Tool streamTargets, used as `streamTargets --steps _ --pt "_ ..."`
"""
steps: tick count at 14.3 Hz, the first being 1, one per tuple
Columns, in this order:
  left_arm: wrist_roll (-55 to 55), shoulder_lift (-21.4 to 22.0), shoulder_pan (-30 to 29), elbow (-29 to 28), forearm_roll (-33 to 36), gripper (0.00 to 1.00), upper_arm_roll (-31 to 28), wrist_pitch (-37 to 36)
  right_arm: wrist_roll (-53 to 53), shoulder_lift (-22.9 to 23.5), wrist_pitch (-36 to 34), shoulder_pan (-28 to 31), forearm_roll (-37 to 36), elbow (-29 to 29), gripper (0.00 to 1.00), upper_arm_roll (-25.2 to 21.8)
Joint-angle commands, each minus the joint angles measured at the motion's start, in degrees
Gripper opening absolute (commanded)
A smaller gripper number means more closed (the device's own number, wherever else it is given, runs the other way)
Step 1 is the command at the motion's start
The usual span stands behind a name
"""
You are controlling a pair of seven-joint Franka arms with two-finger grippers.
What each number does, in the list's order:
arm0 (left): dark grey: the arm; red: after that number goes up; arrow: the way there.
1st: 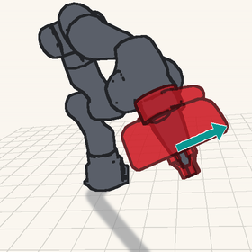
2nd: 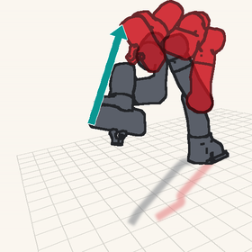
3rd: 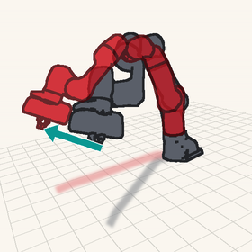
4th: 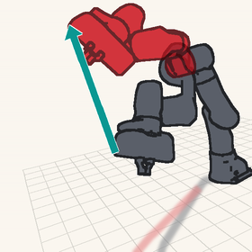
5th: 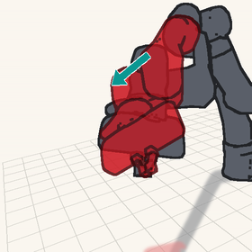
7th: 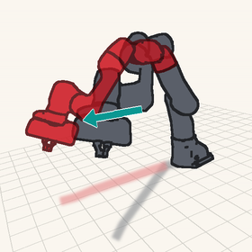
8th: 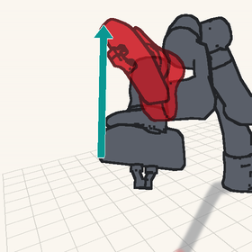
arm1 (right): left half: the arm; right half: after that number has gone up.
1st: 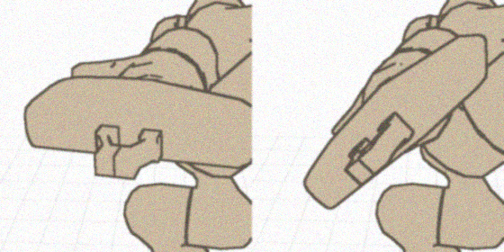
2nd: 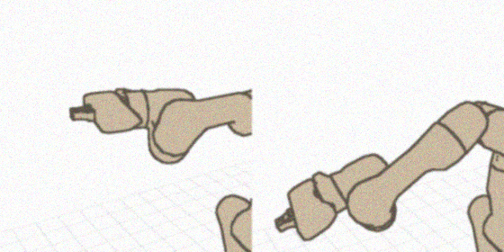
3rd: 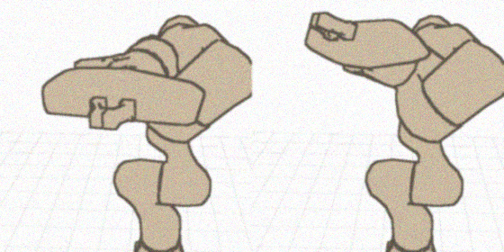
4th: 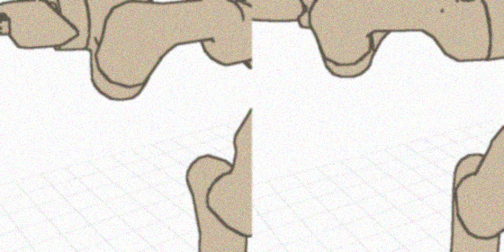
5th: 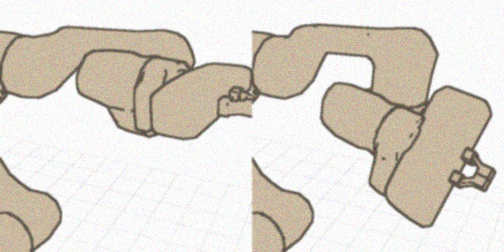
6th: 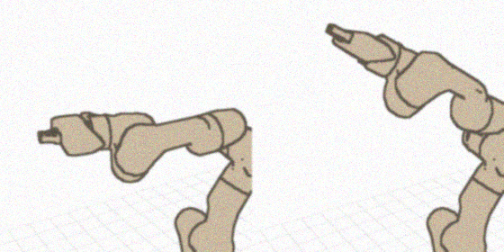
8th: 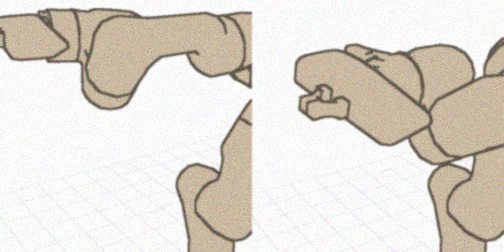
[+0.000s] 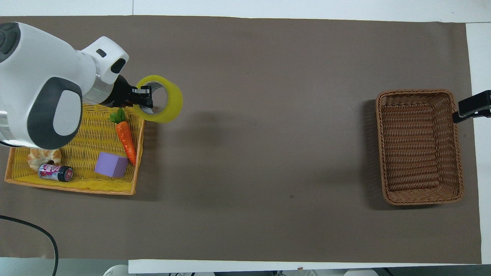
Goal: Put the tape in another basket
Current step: 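Lift the tape roll with the left gripper while the right gripper approaches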
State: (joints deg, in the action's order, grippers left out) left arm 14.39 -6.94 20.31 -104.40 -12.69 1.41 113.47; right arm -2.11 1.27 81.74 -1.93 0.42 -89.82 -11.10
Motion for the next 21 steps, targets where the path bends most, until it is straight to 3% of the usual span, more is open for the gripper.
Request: streamTargets --steps 1,4,6,9,14,17,21 --pt "1.25 -0.79 4.03 1.92 -0.93 0.00 -0.88 -1.33 -1.23 -1.53 -0.78 0.09 -0.16 -1.59 1.00 0.29" --pt "1.25 -0.79 5.71 1.92 -3.21 0.00 -0.88 -0.89 -6.38 -1.53 -1.15 -0.18 2.63 -1.77 1.00 1.34" --pt "1.34 -0.71 6.94 1.83 -3.48 0.00 -0.88 -1.24 -10.00 -1.53 -0.45 0.26 12.18 -2.64 1.00 1.52" --pt "1.17 -0.79 7.29 1.92 -3.75 0.00 -0.79 0.68 -9.84 -1.71 6.39 -0.18 24.31 -6.15 1.00 4.05" --pt "1.17 -0.88 8.08 1.66 -4.45 0.00 -0.79 3.16 -9.93 -0.83 16.85 -1.05 51.12 -17.48 1.00 6.69" --pt "1.17 -0.88 8.08 1.48 -4.45 0.00 -0.79 3.24 -10.10 0.83 22.12 -6.14 62.21 -21.53 1.00 6.71" --pt "1.08 -0.88 8.08 1.48 -4.45 0.00 -0.79 3.24 -11.94 5.31 33.36 -16.50 74.52 -22.68 1.00 6.71"
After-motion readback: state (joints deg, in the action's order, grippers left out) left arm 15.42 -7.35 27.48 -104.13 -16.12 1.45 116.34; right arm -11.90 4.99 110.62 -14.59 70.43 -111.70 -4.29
